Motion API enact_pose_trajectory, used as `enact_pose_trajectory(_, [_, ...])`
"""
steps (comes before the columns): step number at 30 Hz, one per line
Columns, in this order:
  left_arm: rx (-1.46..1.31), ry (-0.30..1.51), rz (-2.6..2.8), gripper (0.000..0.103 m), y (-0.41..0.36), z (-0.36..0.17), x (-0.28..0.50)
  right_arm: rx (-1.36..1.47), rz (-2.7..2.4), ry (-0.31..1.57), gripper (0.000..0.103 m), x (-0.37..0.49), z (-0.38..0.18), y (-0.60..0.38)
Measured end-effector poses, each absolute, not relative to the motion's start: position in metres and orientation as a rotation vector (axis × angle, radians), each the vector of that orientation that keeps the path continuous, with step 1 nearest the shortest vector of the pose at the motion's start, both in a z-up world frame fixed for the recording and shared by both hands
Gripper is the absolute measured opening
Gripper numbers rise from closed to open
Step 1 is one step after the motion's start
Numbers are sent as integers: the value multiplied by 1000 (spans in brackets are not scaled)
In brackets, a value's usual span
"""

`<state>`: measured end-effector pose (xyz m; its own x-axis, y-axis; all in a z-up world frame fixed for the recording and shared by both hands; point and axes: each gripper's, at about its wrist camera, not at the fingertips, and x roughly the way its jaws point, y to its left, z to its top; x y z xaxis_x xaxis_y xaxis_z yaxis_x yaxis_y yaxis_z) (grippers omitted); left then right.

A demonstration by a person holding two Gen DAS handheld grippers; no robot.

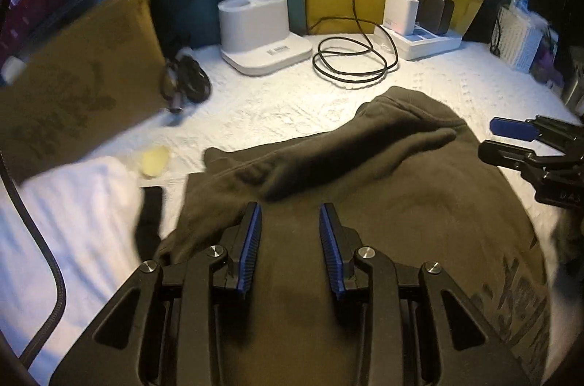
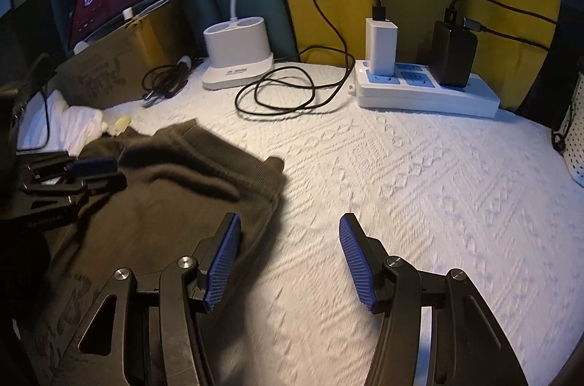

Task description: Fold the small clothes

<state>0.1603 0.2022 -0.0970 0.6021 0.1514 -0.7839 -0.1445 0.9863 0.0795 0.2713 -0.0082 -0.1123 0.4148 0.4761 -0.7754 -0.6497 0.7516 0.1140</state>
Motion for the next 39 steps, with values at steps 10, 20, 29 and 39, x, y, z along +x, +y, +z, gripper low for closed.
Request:
enact_pose_trajectory(10, [22,889,188,33,172,-85,113,-198,718,916,58,242,-107,-31])
enact_pose_trajectory(20, [-41,819,200,40,140,-72,74,-202,705,914,59,198,-98,-72])
enact_pose_trajectory(29, [-71,825,297,40,117,-83,41,-193,629,889,59,163,-92,-129])
enact_pose_trajectory(39, [-125,707,192,74,68,-53,24,-151,466,853,59,129,-76,-206])
